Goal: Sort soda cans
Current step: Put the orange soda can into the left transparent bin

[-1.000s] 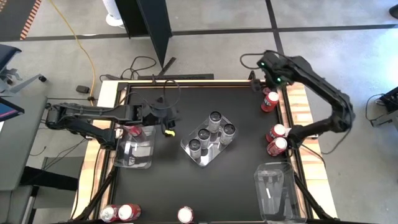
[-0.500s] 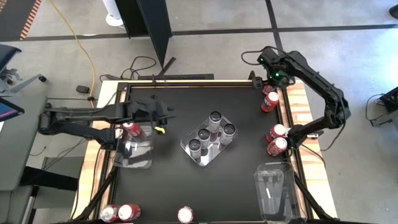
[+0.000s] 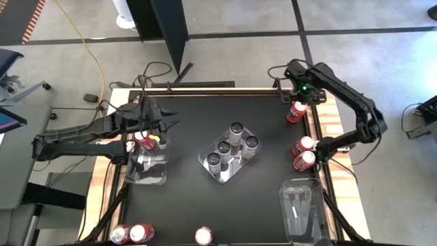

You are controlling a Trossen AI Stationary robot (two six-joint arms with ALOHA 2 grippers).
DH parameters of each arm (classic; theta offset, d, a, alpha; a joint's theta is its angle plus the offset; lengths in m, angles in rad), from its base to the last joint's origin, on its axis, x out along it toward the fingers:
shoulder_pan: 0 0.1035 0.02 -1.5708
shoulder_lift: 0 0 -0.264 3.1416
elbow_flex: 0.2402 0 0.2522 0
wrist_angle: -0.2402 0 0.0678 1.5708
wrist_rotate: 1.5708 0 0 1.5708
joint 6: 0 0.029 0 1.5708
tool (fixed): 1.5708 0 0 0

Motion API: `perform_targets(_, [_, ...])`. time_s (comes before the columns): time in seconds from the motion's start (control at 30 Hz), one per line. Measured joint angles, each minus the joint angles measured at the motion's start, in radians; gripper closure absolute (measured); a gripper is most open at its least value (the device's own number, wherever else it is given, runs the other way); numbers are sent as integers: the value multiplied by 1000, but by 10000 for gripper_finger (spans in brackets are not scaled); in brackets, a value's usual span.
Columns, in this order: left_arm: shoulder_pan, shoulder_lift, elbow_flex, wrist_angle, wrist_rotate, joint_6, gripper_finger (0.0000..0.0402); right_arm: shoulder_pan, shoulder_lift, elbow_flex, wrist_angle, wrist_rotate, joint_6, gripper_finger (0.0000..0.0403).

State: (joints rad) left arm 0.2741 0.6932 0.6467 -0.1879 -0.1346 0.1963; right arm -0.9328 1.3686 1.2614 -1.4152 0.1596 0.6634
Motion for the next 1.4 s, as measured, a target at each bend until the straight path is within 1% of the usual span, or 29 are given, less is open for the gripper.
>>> perform_targets(0.17, [0, 0, -1, -4, 1, -4, 258, -42, -27, -89, 67, 0, 1, 15])
perform_targets(0.27, [0, 0, -1, -3, 1, -4, 258, -54, -35, -130, 140, -24, -14, 15])
perform_targets(0.5, [0, 0, -1, -2, 1, -5, 258, -95, -21, -166, 198, -36, -32, 15])
perform_targets(0.63, [0, 0, -1, -2, 1, -5, 258, -125, -21, -195, 193, -54, -43, 15])
perform_targets(0.73, [0, 0, -1, -2, 0, -3, 258, -138, -20, -222, 234, -57, -46, 15])
perform_targets(0.9, [0, 0, -1, -1, 0, -2, 258, -145, -20, -243, 254, -60, -51, 15])
perform_targets(1.03, [0, 0, -1, 6, 0, -2, 258, -150, -20, -267, 309, -60, -13, 15])
perform_targets(1.4, [0, 0, -1, 7, -1, 1, 258, -163, -20, -271, 321, -57, 26, 15])
